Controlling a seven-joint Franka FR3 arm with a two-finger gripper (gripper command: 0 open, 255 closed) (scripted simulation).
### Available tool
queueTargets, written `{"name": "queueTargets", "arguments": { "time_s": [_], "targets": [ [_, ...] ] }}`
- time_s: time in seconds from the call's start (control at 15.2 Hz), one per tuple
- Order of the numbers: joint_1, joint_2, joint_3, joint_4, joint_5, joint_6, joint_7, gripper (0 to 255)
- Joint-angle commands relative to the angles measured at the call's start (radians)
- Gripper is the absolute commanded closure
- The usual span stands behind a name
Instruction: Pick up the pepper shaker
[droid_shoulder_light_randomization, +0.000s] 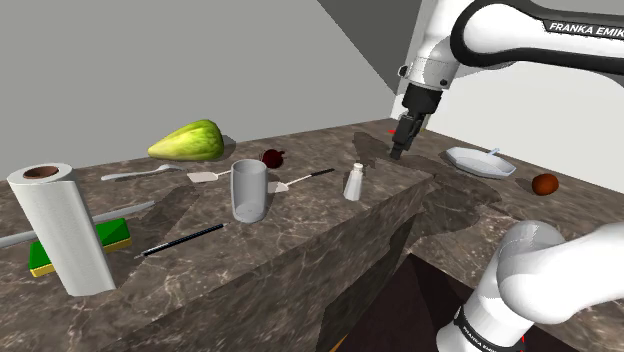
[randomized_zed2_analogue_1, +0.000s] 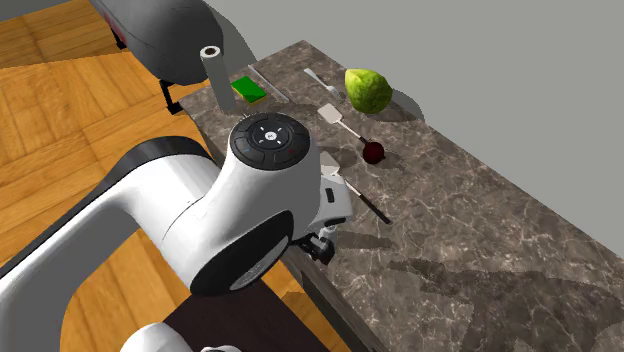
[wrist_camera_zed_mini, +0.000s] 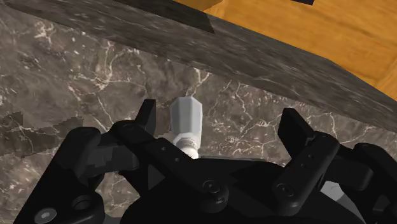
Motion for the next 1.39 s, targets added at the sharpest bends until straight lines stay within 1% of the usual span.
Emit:
{"name": "queueTargets", "arguments": {
  "time_s": [0.0, 0.33, 0.59, 1.06, 1.19, 1.25, 1.32],
  "targets": [
    [0.0, 0.0, 0.0, 0.0, 0.0, 0.0, 0.0, 0],
    [0.031, 0.168, -0.047, 0.034, 0.009, 0.135, -0.102, 0],
    [0.056, 0.304, -0.079, 0.084, 0.029, 0.22, -0.182, 0],
    [0.055, 0.308, -0.081, -0.007, 0.029, 0.314, -0.189, 0],
    [0.055, 0.309, -0.081, -0.014, 0.03, 0.322, -0.19, 0],
    [0.055, 0.309, -0.082, -0.014, 0.03, 0.321, -0.19, 255],
    [0.055, 0.31, -0.082, -0.012, 0.03, 0.321, -0.191, 255]
  ]
}}
